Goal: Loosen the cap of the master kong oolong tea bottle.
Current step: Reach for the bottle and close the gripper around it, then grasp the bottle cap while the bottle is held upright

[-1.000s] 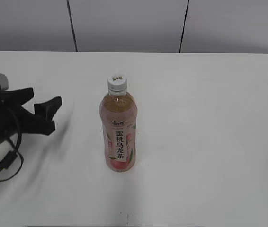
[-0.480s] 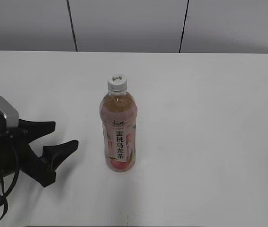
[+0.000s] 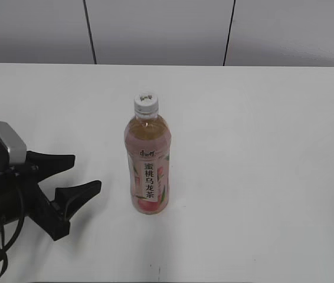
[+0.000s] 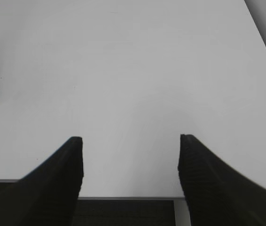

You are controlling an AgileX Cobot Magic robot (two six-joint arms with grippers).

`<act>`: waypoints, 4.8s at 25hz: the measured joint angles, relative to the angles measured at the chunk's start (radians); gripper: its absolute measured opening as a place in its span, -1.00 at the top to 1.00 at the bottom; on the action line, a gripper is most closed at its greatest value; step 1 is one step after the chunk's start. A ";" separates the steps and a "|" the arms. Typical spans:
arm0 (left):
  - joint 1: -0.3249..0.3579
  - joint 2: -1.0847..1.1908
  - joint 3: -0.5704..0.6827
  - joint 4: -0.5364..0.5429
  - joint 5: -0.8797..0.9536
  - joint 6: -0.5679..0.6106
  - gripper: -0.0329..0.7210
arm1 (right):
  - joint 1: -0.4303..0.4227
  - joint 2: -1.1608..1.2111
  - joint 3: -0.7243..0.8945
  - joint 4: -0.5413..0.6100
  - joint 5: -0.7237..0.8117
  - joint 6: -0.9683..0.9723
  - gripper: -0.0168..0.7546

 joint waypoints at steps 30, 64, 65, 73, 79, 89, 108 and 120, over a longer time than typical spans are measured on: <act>-0.118 -0.005 -0.282 0.205 0.000 -0.254 -0.66 | 0.000 0.000 0.000 0.000 0.000 0.000 -0.29; -0.216 0.021 -0.347 0.184 -0.003 -0.288 -0.36 | 0.000 0.000 0.000 0.000 0.000 0.000 -0.29; -0.216 0.021 -0.347 0.184 -0.003 -0.288 -0.33 | 0.000 0.000 0.000 0.000 0.000 0.000 -0.29; -0.216 0.021 -0.347 0.186 -0.003 -0.288 -0.33 | 0.000 0.000 0.000 0.000 0.000 0.000 -0.29; -0.216 0.021 -0.347 0.186 -0.003 -0.288 -0.33 | 0.000 0.000 0.000 0.000 0.000 0.000 -0.29; -0.216 0.021 -0.347 0.183 -0.002 -0.288 -0.33 | 0.000 0.113 -0.074 0.011 -0.196 -0.011 -0.29; -0.216 0.021 -0.347 0.181 -0.003 -0.290 -0.33 | 0.151 1.318 -0.835 0.435 0.054 -0.625 -0.10; -0.216 0.021 -0.347 0.180 -0.003 -0.291 -0.33 | 0.475 1.763 -1.302 0.283 0.103 -0.554 -0.10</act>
